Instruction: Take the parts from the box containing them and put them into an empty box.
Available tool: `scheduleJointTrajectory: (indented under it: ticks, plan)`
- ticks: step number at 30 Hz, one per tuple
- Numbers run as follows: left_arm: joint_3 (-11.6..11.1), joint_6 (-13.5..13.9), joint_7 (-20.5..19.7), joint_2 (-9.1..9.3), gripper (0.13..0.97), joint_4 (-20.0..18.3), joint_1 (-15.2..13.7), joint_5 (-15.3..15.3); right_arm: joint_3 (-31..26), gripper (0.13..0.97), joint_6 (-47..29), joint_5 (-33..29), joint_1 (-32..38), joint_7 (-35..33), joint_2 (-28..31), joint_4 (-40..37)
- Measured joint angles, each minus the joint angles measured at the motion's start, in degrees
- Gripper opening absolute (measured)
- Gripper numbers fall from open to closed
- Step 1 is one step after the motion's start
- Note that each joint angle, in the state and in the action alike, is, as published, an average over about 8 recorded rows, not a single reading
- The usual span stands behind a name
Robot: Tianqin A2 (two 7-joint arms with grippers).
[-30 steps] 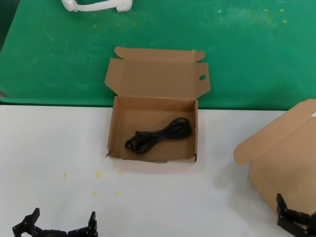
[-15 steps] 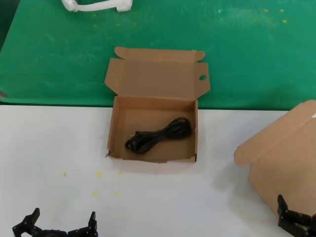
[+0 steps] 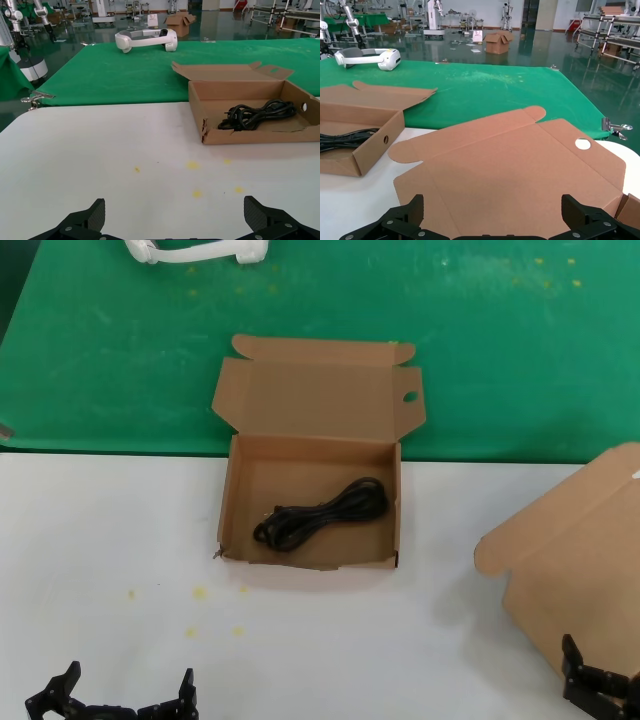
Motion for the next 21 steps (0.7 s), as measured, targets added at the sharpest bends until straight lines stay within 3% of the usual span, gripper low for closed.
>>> scheduleJointTrajectory:
  ticks: [21]
  plan:
    - [0.00, 0.00, 0.00, 0.00, 0.966, 0.00, 0.00, 0.00, 0.00, 0.966, 0.00, 0.00, 0.00, 0.00, 0.00, 0.00]
